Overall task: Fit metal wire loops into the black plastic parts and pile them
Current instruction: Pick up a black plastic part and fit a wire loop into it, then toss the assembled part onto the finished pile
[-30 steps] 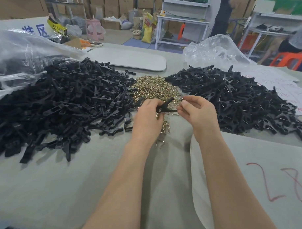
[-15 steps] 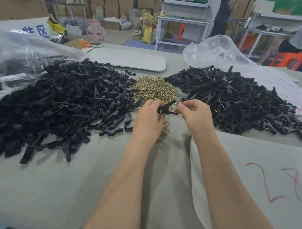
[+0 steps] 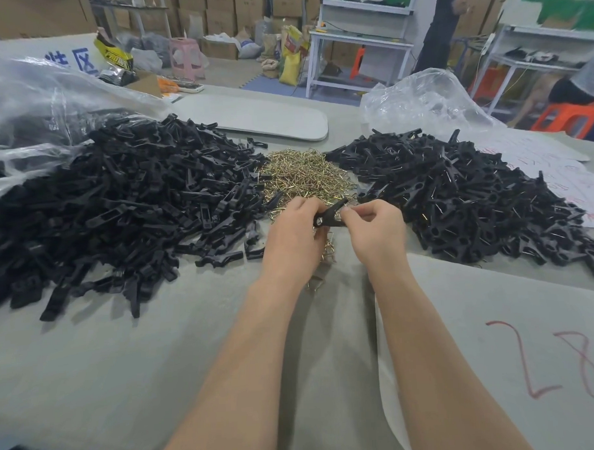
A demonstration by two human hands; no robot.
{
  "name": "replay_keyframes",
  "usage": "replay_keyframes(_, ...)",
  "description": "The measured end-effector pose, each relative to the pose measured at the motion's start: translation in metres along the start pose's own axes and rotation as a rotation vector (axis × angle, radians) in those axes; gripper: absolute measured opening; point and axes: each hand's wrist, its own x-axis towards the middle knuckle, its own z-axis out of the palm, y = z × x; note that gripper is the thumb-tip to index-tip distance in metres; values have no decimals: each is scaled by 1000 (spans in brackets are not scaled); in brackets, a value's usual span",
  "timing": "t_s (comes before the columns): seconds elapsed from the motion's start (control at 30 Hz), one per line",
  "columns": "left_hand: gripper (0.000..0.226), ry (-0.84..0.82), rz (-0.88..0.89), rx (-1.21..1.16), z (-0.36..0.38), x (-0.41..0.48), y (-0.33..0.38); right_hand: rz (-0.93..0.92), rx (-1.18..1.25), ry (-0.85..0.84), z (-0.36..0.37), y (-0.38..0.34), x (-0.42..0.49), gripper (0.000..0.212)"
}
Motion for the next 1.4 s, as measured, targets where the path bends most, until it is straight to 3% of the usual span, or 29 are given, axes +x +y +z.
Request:
replay_keyframes(0.23,23,-135,-29,-297,-8,0,5,492,657,-500,-34,-4,7,10)
replay_keyframes(0.43,24,-161,15,-365,-16,-2,9,548,726,-821,-32,4,3,61)
replay_keyframes(0.5,22,-190,25,-379,-18,-3,11,531,740,-892,-31,6,3,57)
replay_keyframes(0.8,27,-214,69,-375,-17,-3,14,380,681,-795,-22,6,2,34)
replay_keyframes(1.0,21,-232,38,-424,-19,-4,13,379,680,-762,-18,6,1,42)
replay_keyframes(1.27,19,-295,-44,-559,-21,-3,15,364,691,-785,-16,6,0,36)
replay_keyframes(1.4,21,-286,-88,-562,-20,-1,11,369,617,-806,-17,4,0,58)
